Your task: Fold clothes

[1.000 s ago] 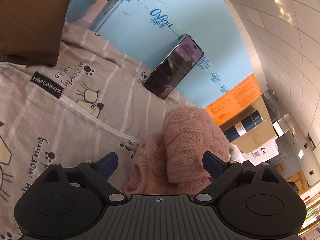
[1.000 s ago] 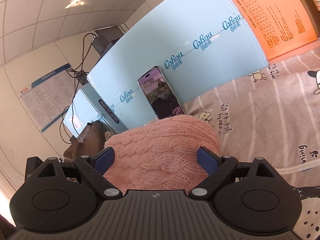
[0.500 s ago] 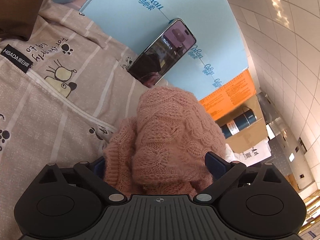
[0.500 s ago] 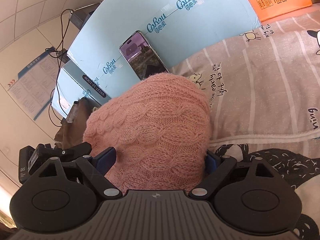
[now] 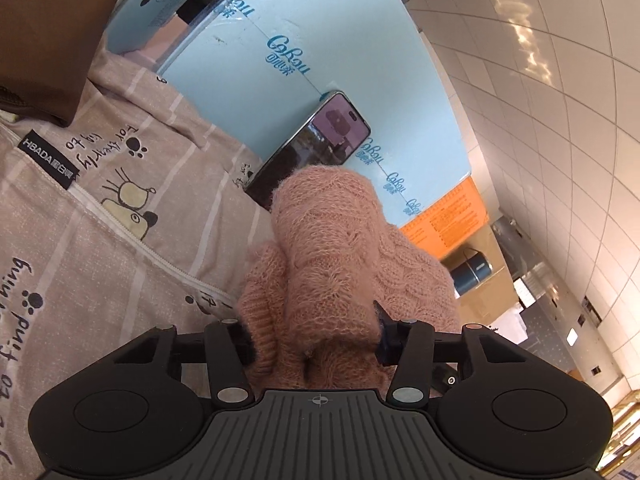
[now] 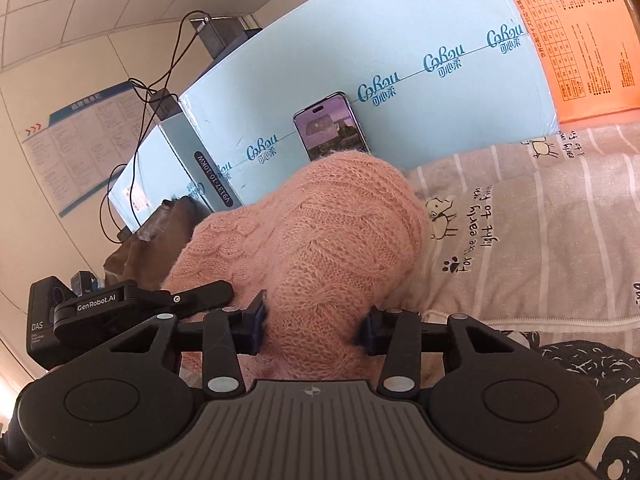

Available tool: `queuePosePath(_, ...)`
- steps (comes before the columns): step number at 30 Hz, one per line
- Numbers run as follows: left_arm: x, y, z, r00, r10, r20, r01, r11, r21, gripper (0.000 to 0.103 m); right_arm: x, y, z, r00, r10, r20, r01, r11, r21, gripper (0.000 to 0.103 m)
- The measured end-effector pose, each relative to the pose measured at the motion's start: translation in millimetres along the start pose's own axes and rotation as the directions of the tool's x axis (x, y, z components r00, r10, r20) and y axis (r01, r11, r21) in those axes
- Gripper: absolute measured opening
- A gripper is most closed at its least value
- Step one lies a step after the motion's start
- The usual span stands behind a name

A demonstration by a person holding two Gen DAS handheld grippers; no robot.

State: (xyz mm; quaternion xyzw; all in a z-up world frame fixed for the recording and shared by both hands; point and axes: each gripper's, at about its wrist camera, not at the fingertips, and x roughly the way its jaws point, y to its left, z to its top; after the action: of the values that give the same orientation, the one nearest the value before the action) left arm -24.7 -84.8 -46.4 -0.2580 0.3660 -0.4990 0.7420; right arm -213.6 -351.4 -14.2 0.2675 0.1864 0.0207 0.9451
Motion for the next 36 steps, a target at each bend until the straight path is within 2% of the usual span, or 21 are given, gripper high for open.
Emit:
queuePosePath(6, -54, 5, 13, 0.989, 0.042, 0.140, -0.046, 0.999, 0.026, 0.048, 23, 44, 9, 0.999, 0.046, -0.011, -0.047, 0.999, -0.029, 0.040)
queuePosePath(9, -89, 10, 22, 0.969, 0.085, 0.232, -0.097, 0.994, 0.043, 0.048, 44, 73, 16, 0.995, 0.094, -0.023, -0.096, 0.994, -0.050, 0.040)
queuePosePath(11, -112, 12, 29, 0.946, 0.119, 0.301, -0.141, 0.989, 0.052, 0.048, 60, 96, 19, 0.991, 0.129, -0.026, -0.131, 0.989, -0.074, 0.040)
queuePosePath(14, -145, 12, 41, 0.900, 0.163, 0.404, -0.206, 0.976, 0.067, 0.048, 86, 131, 24, 0.984, 0.174, -0.025, -0.176, 0.978, -0.109, 0.040)
queuePosePath(21, -200, -2, 74, 0.743, 0.232, 0.628, -0.389, 0.913, 0.122, 0.048, 147, 210, 40, 0.960, 0.279, 0.012, -0.273, 0.947, -0.169, 0.040)
queuePosePath(25, -205, 5, 97, 0.674, 0.278, 0.684, -0.465, 0.879, 0.101, 0.048, 183, 244, 52, 0.958, 0.285, 0.032, -0.275, 0.944, -0.181, 0.041)
queuePosePath(28, -198, 17, 114, 0.622, 0.331, 0.710, -0.529, 0.845, 0.070, 0.048, 220, 256, 62, 0.972, 0.235, 0.024, -0.230, 0.964, -0.131, 0.041)
queuePosePath(30, -189, 32, 125, 0.600, 0.375, 0.706, -0.565, 0.824, 0.042, 0.048, 246, 261, 66, 0.980, 0.199, 0.007, -0.196, 0.974, -0.114, 0.041)
queuePosePath(33, -168, 60, 135, 0.583, 0.445, 0.680, -0.630, 0.776, 0.032, 0.048, 282, 264, 61, 0.992, 0.127, -0.013, -0.127, 0.970, -0.205, 0.042)
queuePosePath(34, -163, 68, 137, 0.580, 0.459, 0.673, -0.644, 0.764, 0.034, 0.052, 292, 263, 57, 0.994, 0.108, -0.014, -0.108, 0.967, -0.230, 0.042)
queuePosePath(35, -159, 73, 137, 0.566, 0.472, 0.675, -0.659, 0.752, 0.027, 0.052, 301, 261, 54, 0.996, 0.091, -0.016, -0.092, 0.963, -0.252, 0.042)
queuePosePath(36, -157, 78, 136, 0.549, 0.484, 0.681, -0.673, 0.739, 0.016, 0.068, 308, 257, 52, 0.996, 0.085, -0.025, -0.089, 0.963, -0.253, 0.043)
